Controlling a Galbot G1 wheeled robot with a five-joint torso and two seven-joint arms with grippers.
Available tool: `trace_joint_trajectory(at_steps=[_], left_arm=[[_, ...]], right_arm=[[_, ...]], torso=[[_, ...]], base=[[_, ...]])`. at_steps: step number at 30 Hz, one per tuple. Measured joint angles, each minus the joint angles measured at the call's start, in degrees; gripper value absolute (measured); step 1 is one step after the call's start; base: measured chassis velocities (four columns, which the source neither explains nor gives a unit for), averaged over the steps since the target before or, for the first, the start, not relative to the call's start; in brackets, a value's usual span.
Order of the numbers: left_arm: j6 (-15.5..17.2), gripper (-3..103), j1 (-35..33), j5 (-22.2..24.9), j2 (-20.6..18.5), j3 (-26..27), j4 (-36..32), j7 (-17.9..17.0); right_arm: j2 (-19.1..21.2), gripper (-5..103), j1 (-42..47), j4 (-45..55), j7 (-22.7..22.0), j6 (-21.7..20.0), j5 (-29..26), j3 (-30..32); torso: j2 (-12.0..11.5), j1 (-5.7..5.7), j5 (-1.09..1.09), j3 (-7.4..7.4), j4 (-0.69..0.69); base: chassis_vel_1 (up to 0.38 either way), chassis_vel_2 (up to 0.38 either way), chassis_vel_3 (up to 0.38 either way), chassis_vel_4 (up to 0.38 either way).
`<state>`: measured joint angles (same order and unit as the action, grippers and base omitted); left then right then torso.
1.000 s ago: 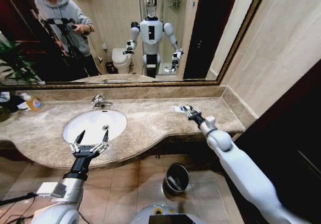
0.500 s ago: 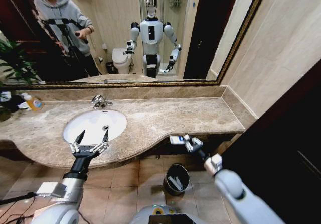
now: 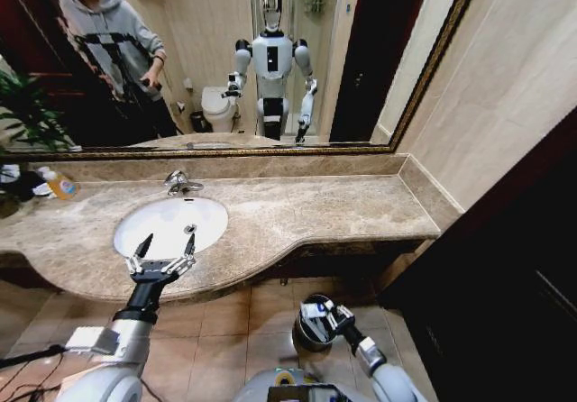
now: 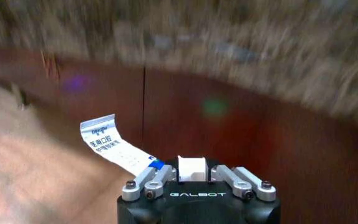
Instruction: Pick up the trash from the sink and place it in the trash bin.
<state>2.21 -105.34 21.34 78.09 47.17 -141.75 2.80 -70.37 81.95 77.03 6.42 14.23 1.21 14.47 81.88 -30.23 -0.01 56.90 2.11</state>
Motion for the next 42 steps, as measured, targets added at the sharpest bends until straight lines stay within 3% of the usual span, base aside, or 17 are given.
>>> trace_joint_trajectory(at_steps=[3, 8, 11, 20, 27, 29, 30, 35, 36, 38, 42], left_arm=[[0.0, 100, 0.0, 0.0, 0.0, 0.0, 0.0, 0.0], [0.0, 100, 0.0, 0.0, 0.0, 0.0, 0.0, 0.0], [0.0, 100, 0.0, 0.0, 0.0, 0.0, 0.0, 0.0], [0.0, 100, 0.0, 0.0, 0.0, 0.0, 0.0, 0.0], [0.0, 100, 0.0, 0.0, 0.0, 0.0, 0.0, 0.0], [0.0, 100, 0.0, 0.0, 0.0, 0.0, 0.0, 0.0], [0.0, 100, 0.0, 0.0, 0.0, 0.0, 0.0, 0.0], [0.0, 100, 0.0, 0.0, 0.0, 0.0, 0.0, 0.0], [0.0, 100, 0.0, 0.0, 0.0, 0.0, 0.0, 0.0], [0.0, 100, 0.0, 0.0, 0.0, 0.0, 0.0, 0.0], [0.0, 100, 0.0, 0.0, 0.0, 0.0, 0.0, 0.0]], right_arm=[[-3.2, 24, -6.5, -10.6, 0.2, 1.4, 1.6, -0.3], [-4.3, 24, -10.0, -16.6, 0.5, 1.7, 1.6, -0.8], [-5.1, 24, -14.1, -25.4, 1.6, 4.1, 3.0, -0.5], [-6.3, 24, -19.6, -36.9, 3.1, 6.9, 3.1, -0.6], [-9.2, 21, -23.8, -46.9, 2.2, 9.8, 8.1, 0.6], [-10.3, 24, -25.5, -50.7, 0.9, 10.2, 8.7, 1.2], [-10.7, 35, -26.2, -51.6, 0.2, 9.8, 8.3, 1.4], [-10.5, 40, -26.4, -51.0, -0.3, 8.6, 7.6, 1.5], [-10.4, 51, -26.4, -50.9, -0.3, 8.5, 7.4, 1.5], [-10.1, 61, -26.2, -50.1, -0.8, 8.3, 6.5, 1.6], [-9.2, 72, -24.4, -46.5, -0.8, 8.1, 4.9, 1.6]], torso=[[0.0, 0.0, 0.01, 0.0, 0.01], [0.0, -0.01, 0.0, 0.0, 0.01], [0.0, 0.0, 0.01, 0.0, 0.01], [0.0, 0.0, 0.02, 0.01, 0.01], [0.0, 0.0, 0.02, 0.0, 0.0], [0.0, 0.0, 0.02, 0.01, 0.0], [0.0, 0.0, 0.01, 0.0, 0.0], [0.0, 0.0, 0.01, 0.0, 0.0], [0.0, 0.0, 0.01, 0.0, 0.0], [0.0, 0.0, 0.01, 0.0, 0.0], [0.0, 0.0, 0.01, 0.0, 0.01]], base=[[0.0, 0.0, 0.0, 0.0], [0.0, 0.0, 0.0, 0.0], [0.0, 0.0, 0.0, 0.0], [0.0, 0.0, 0.0, 0.0], [0.0, 0.0, 0.0, 0.0], [0.0, 0.0, 0.0, 0.0], [0.0, 0.0, 0.0, 0.0], [0.0, 0.0, 0.0, 0.0], [0.0, 0.0, 0.0, 0.0], [0.0, 0.0, 0.0, 0.0], [0.0, 0.0, 0.0, 0.0]])
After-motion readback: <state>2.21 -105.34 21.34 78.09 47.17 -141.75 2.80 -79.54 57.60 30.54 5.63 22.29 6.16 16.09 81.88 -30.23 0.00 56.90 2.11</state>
